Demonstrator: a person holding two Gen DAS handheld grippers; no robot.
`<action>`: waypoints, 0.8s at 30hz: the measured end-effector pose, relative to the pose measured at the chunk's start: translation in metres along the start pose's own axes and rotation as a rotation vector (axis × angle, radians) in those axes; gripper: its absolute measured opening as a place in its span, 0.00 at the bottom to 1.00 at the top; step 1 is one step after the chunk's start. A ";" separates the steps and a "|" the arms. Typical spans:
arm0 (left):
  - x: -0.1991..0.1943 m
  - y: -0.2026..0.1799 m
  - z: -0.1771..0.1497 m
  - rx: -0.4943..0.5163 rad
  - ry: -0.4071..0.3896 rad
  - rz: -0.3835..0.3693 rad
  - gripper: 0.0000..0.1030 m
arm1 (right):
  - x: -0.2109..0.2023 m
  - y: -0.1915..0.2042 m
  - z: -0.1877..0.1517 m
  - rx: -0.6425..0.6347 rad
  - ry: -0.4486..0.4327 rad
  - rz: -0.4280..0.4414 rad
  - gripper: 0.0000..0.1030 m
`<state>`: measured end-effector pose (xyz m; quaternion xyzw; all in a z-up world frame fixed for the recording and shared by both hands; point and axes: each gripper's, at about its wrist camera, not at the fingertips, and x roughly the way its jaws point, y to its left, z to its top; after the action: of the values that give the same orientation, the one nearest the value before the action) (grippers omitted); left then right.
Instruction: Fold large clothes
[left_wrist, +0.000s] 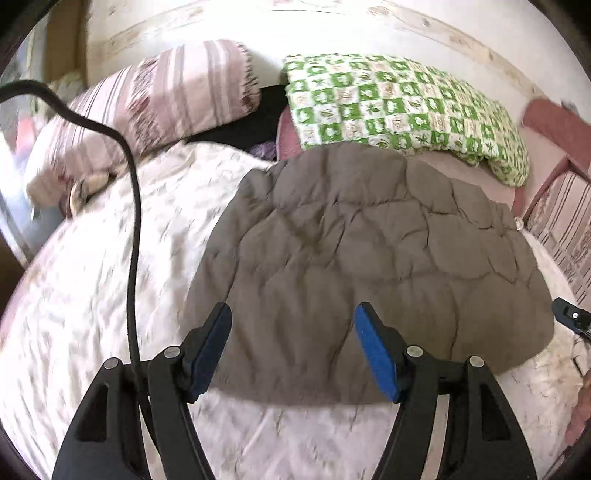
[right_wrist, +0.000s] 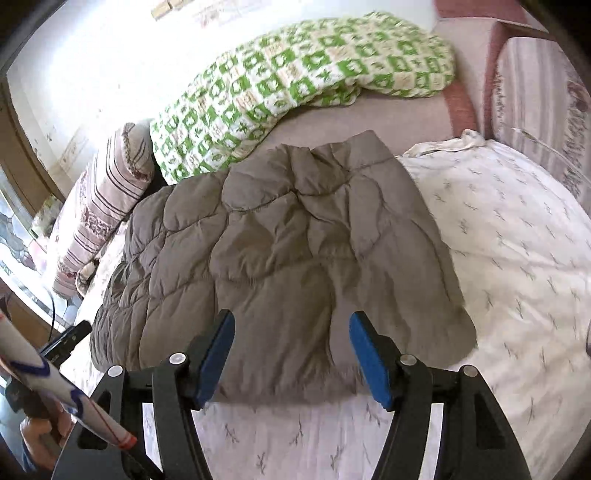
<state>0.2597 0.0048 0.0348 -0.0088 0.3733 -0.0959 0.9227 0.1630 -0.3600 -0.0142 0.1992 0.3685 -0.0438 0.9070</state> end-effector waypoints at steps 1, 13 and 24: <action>0.000 0.004 -0.004 -0.012 -0.005 0.003 0.67 | -0.002 0.002 -0.002 -0.006 -0.013 -0.011 0.61; 0.061 0.020 -0.031 -0.073 0.057 0.034 0.71 | 0.089 0.028 -0.016 -0.087 0.104 -0.060 0.42; 0.056 0.018 -0.018 -0.069 -0.055 0.102 0.70 | 0.046 -0.014 0.018 0.016 -0.074 -0.185 0.42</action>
<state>0.2897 0.0133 -0.0176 -0.0241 0.3509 -0.0357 0.9354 0.2048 -0.3768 -0.0384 0.1699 0.3512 -0.1378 0.9104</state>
